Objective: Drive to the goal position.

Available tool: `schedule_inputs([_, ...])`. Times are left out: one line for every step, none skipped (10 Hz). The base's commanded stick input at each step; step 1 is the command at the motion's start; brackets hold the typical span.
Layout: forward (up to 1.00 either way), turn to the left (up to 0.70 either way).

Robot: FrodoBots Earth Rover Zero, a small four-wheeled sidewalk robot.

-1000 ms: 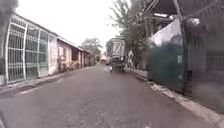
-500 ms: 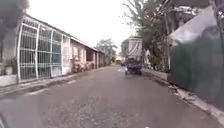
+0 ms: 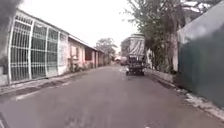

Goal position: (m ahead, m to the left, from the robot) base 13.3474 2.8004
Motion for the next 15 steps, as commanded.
schedule_inputs([0.70, 0.00])
schedule_inputs([0.70, 0.00])
schedule_inputs([0.70, 0.00])
schedule_inputs([0.70, 0.00])
schedule_inputs([0.70, 0.00])
schedule_inputs([0.70, 0.00])
schedule_inputs([0.70, 0.00])
schedule_inputs([0.70, 0.00])
schedule_inputs([0.70, 0.00])
schedule_inputs([0.70, 0.00])
schedule_inputs([0.70, 0.00])
schedule_inputs([0.70, 0.00])
schedule_inputs([0.70, 0.00])
schedule_inputs([0.70, 0.00])
schedule_inputs([0.70, 0.00])
